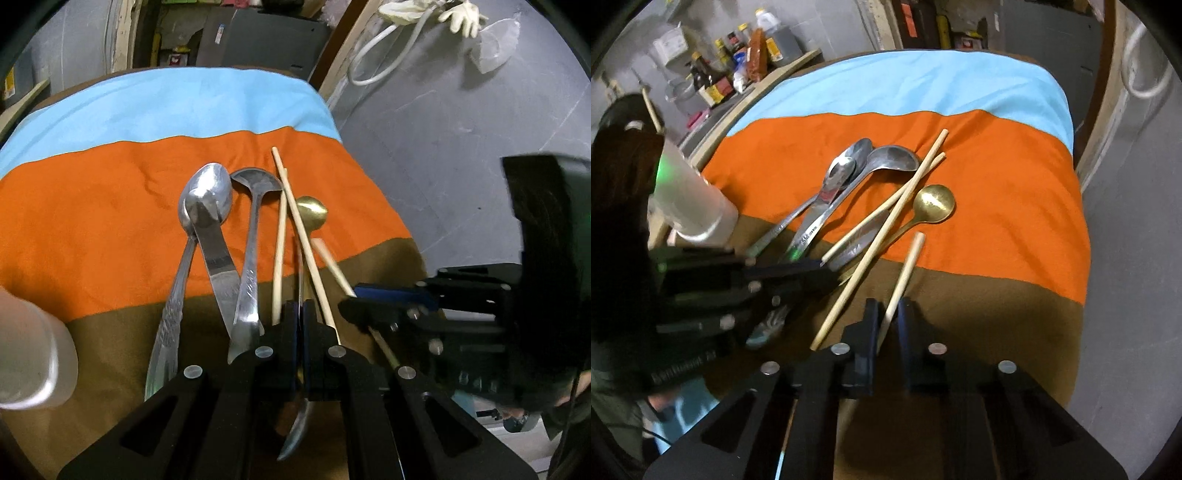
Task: Organize utensils
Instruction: 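Grasp a knife with the left gripper while the right grasps another chopstick, then carry the knife and chopstick up over the white caddy with both tools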
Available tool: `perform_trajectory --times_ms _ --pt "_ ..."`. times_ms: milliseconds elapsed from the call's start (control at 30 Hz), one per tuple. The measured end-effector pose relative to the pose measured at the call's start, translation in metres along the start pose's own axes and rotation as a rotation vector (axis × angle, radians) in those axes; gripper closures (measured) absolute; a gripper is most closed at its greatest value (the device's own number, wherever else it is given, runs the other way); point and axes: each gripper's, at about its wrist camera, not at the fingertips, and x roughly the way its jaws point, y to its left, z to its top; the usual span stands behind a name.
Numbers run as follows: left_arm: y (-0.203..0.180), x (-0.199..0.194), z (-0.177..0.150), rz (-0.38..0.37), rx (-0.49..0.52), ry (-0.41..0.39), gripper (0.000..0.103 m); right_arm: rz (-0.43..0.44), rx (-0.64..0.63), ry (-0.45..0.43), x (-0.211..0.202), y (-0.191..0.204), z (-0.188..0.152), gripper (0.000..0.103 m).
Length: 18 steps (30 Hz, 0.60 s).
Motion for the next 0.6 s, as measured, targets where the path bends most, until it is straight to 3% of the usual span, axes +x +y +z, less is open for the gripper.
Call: perform_trajectory --times_ms 167,333,600 --pt "0.000 -0.024 -0.015 -0.050 0.020 -0.094 0.103 0.098 0.081 -0.071 -0.011 -0.007 -0.017 0.100" --pt "0.000 -0.050 -0.027 -0.078 0.036 -0.205 0.103 0.136 0.101 -0.147 -0.027 -0.003 -0.037 0.100" --pt "-0.003 -0.106 -0.038 -0.094 0.057 -0.466 0.103 0.229 0.038 -0.470 -0.074 0.022 -0.045 0.100"
